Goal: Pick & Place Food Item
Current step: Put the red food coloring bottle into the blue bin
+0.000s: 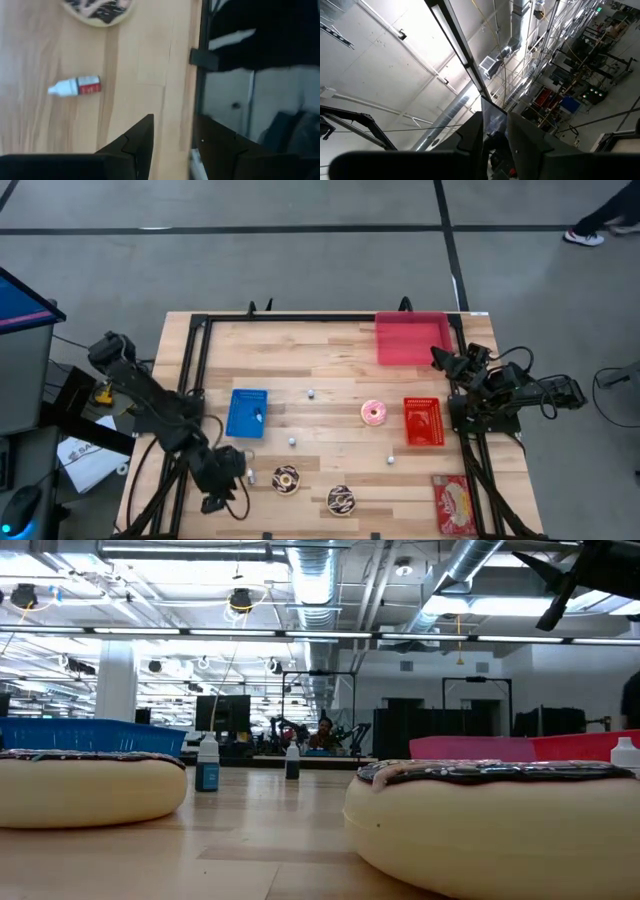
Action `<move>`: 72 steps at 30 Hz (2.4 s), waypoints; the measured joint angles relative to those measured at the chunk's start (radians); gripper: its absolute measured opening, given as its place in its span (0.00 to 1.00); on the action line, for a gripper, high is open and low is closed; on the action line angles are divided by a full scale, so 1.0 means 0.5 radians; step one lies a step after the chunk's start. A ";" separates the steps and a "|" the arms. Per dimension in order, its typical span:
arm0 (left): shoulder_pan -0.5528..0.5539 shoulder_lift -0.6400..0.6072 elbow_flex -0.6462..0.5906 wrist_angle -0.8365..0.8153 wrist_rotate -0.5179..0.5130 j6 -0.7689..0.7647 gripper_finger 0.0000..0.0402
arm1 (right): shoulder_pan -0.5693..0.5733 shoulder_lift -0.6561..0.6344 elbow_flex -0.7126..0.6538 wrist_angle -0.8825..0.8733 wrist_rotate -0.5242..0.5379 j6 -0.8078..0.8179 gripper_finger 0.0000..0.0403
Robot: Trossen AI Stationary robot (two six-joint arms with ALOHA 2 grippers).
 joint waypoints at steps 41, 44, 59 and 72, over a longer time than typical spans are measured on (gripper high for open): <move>0.210 0.370 -0.121 -0.022 -0.296 2.128 0.34 | 0.002 0.000 0.000 -0.129 -0.001 0.143 0.20; 0.193 0.390 -0.120 0.032 -0.294 2.129 0.34 | 0.002 0.000 0.000 -0.136 -0.001 0.143 0.20; 0.170 0.605 -0.121 0.181 -0.287 2.114 0.34 | 0.002 -0.001 0.000 -0.169 0.000 0.163 0.20; 0.174 0.614 -0.119 0.176 -0.282 1.890 0.19 | 0.002 0.000 0.000 -0.171 0.000 0.177 0.20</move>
